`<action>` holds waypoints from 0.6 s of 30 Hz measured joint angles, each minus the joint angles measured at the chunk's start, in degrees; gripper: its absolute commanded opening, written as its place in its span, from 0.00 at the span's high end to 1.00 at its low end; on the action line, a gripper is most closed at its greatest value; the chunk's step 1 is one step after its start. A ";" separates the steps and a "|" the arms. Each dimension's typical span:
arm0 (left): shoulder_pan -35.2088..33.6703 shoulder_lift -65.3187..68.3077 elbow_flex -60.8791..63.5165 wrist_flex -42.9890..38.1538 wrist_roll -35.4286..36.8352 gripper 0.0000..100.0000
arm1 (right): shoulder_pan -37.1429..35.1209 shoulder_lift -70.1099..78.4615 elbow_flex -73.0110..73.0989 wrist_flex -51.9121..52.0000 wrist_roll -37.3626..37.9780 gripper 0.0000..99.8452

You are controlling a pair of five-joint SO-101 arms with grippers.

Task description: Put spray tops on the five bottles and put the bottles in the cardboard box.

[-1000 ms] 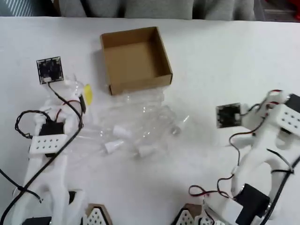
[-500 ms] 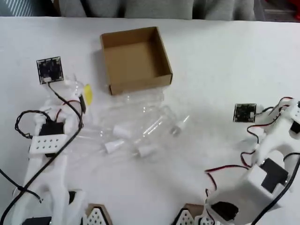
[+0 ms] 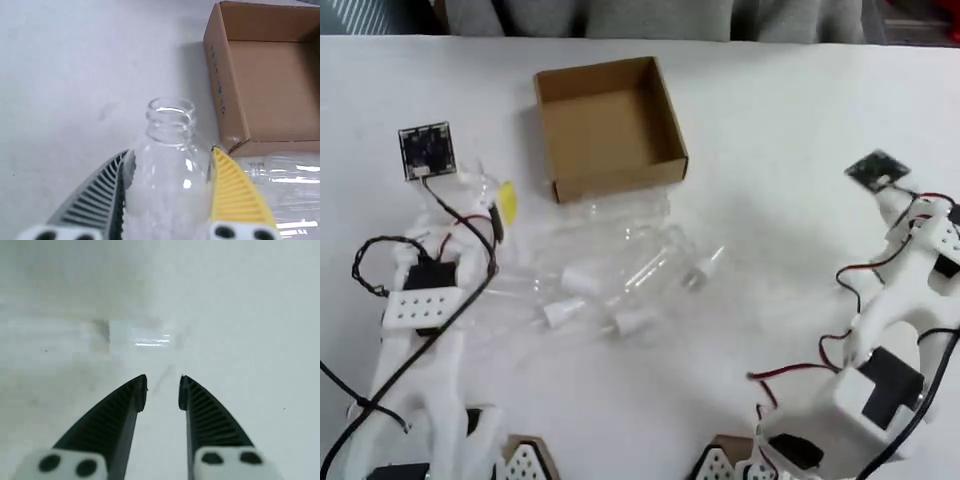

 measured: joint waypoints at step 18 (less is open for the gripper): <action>0.00 0.00 0.00 0.00 -0.09 0.98 | 1.05 -2.02 0.00 8.88 -69.27 0.86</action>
